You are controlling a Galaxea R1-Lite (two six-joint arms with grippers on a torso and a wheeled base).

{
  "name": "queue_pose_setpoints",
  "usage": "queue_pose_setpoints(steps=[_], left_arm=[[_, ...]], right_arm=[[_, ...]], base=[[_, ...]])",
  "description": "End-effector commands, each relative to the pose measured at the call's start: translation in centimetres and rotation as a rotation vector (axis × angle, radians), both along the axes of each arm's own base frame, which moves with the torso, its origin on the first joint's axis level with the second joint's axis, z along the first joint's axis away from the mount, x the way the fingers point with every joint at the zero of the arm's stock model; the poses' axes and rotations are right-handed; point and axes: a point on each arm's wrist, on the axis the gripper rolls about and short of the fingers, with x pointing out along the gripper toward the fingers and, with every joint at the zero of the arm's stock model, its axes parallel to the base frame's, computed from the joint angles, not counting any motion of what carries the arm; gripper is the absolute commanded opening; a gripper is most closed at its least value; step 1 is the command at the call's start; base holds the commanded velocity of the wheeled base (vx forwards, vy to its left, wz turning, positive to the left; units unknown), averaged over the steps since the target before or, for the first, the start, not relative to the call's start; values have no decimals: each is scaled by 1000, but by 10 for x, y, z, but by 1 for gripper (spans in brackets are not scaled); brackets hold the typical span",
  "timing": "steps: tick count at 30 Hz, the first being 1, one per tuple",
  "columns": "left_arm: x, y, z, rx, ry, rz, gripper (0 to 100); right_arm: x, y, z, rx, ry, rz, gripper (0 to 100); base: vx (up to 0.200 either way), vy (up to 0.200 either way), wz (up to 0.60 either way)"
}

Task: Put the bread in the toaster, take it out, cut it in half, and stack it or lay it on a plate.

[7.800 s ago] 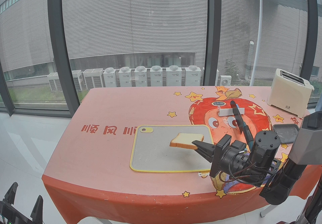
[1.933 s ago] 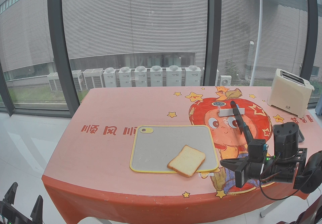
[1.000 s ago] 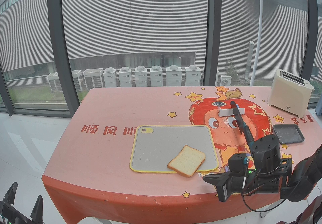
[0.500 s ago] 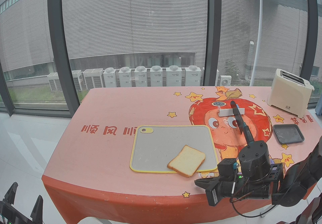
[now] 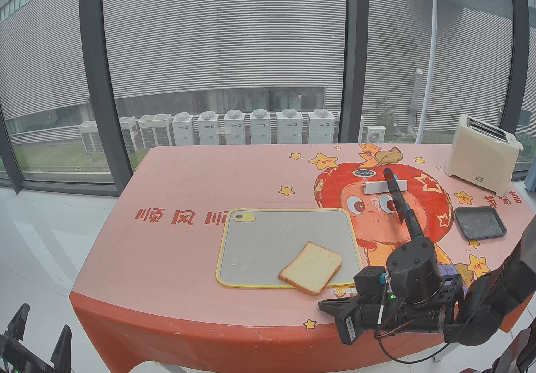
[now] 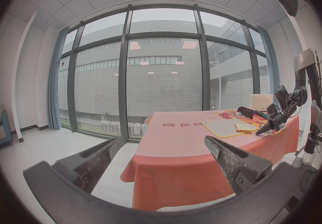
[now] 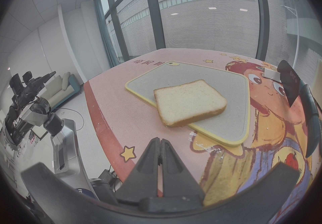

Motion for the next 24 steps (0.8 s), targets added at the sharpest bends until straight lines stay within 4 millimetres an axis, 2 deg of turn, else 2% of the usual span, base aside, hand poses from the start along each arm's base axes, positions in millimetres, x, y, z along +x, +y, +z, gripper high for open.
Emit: queue_pose_setpoints(steps=[1, 9, 24], left_arm=[[1, 0, -5, 0, 18, 0, 100], [1, 0, -5, 0, 18, 0, 100], [1, 0, -5, 0, 18, 0, 100]], right_arm=[[4, 1, -4, 2, -2, -9, 0], [12, 7, -13, 25, -46, -59, 0], [18, 13, -7, 77, -58, -93, 0]], base=[[0, 0, 0], [0, 0, 0], [0, 0, 0]])
